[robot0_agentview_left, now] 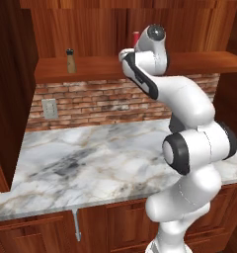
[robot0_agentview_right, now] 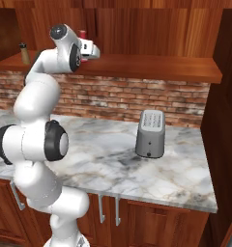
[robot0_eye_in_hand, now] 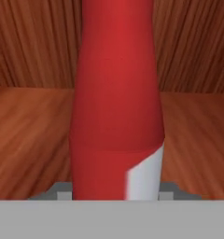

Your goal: Take 2 condiments from the cabinet and move them on the counter near the stove.Make sure the condiments are lined up with each other, next to each other.

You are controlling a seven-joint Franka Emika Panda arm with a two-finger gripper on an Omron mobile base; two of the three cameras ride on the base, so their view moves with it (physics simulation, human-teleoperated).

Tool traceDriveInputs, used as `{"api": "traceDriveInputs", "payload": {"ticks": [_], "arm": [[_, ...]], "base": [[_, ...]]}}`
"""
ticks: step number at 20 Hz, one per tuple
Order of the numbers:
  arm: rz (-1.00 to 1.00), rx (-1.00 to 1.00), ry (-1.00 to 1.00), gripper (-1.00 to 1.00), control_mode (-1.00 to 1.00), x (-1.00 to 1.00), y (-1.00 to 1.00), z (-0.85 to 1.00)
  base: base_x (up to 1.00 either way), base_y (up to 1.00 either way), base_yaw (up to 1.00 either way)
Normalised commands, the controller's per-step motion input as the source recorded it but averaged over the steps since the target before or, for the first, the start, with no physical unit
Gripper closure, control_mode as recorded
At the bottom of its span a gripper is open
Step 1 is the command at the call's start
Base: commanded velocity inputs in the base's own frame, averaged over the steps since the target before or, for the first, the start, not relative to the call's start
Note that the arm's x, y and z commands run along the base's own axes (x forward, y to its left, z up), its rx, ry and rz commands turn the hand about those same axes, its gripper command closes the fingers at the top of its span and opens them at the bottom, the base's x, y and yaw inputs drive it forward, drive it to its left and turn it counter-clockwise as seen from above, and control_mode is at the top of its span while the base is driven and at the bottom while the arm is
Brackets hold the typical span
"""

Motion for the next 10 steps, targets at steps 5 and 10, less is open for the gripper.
{"api": "traceDriveInputs", "payload": {"ticks": [5,10], "arm": [[0.00,0.00,-0.19,1.00,-1.00,-1.00,0.00,0.00],[0.01,0.00,-0.18,1.00,-1.00,-1.00,-0.08,0.19]], "base": [[0.00,0.00,0.00],[0.00,0.00,0.00]]}}
